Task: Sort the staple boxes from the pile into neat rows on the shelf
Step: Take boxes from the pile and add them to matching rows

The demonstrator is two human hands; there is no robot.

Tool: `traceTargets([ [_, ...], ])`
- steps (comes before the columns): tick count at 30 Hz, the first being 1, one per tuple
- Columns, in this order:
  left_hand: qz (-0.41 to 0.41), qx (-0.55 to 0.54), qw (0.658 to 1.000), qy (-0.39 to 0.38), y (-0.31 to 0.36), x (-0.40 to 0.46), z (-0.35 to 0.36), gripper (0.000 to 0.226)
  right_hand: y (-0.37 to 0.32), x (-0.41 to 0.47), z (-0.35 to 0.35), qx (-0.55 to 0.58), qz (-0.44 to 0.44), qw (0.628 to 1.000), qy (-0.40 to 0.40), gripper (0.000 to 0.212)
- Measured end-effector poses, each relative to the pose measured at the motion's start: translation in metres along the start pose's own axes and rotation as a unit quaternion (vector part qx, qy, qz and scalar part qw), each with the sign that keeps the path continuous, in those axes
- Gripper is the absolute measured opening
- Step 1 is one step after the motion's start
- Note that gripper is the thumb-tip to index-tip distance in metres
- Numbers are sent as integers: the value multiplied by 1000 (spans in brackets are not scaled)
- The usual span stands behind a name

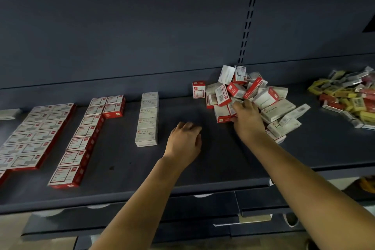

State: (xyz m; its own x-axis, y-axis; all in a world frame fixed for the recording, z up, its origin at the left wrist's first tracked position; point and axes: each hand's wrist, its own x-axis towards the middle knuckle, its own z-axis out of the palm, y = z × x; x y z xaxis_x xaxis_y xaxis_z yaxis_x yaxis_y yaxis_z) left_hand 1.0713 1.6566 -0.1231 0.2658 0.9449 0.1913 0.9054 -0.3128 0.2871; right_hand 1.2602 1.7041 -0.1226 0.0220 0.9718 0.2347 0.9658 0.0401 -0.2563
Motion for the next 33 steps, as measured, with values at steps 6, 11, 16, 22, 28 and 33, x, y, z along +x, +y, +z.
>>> traceTargets([
  [6,-9,-42,999,23,2,-8,0,32,0,-7,0,57,14,997,45,31],
  [11,-35,-143,987,58,2,-18,-3,28,-5,-24,-7,201,53,968,141,21],
  [16,-117,-330,934,71,5,-24,-11,24,-21,-48,-24,451,93,877,134,18],
  [22,-247,-640,728,4,15,-28,-23,35,-45,-68,-29,628,97,772,25,22],
  [28,-232,-721,653,-19,14,-32,-25,25,-51,-75,-33,662,68,747,-15,28],
  [33,-224,-750,623,-11,14,-35,-28,35,-49,-74,-36,667,54,743,-15,28],
])
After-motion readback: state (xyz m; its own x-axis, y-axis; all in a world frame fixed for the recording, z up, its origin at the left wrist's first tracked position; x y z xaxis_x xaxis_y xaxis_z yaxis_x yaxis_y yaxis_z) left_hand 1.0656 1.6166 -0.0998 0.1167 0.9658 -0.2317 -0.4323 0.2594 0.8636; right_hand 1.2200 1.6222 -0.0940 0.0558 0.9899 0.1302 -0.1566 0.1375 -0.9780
